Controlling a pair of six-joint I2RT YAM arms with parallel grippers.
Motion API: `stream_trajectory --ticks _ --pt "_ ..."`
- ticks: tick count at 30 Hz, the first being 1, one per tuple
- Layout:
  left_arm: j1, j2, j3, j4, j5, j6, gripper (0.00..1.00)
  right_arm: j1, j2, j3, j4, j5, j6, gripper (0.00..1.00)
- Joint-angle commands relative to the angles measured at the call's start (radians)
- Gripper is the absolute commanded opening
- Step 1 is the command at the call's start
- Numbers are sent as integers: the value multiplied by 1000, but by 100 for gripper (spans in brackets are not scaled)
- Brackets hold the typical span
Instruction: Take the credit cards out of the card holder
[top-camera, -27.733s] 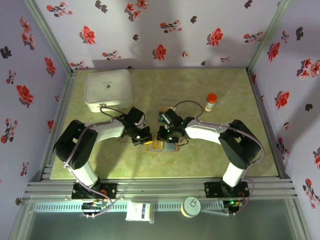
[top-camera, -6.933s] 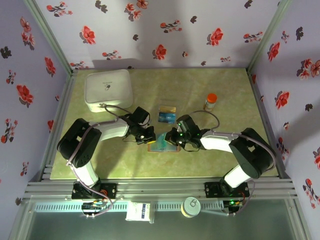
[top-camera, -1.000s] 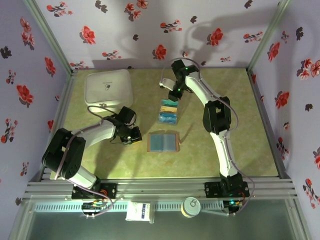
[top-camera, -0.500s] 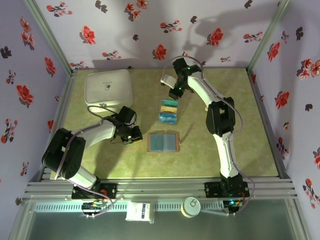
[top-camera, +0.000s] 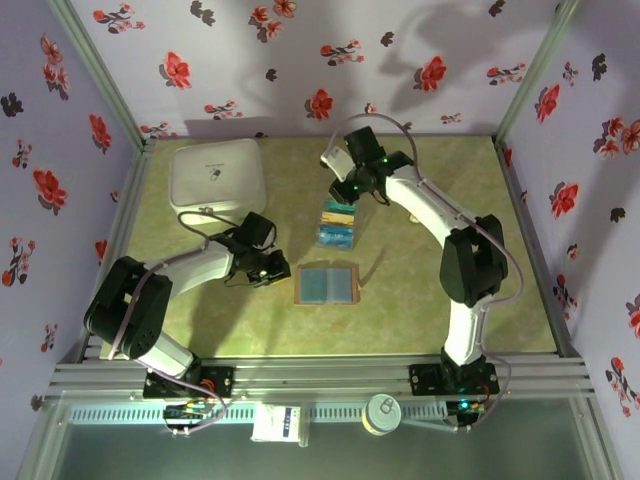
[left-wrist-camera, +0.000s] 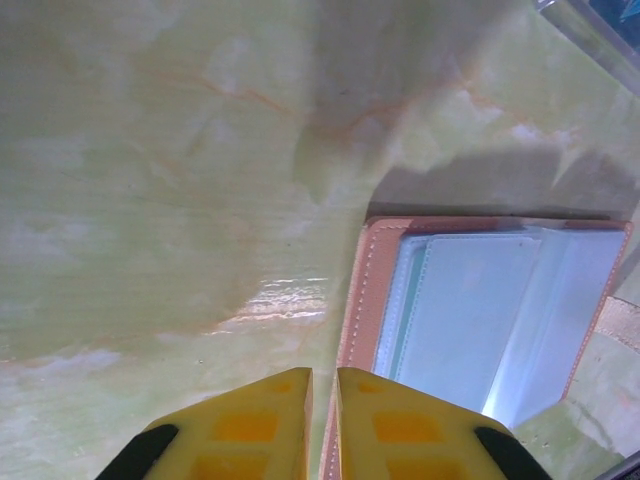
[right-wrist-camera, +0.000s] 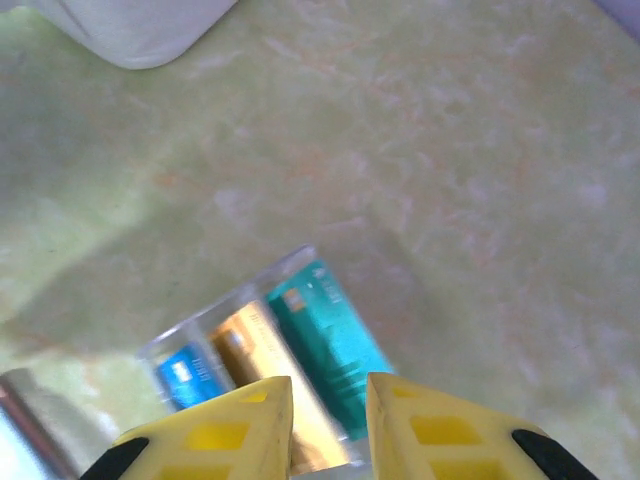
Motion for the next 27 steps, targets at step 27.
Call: stream_trajectory --ticks 27 --pt "-81 63 -27 78 60 -26 7 271 -221 -710 367 -105 1134 23"
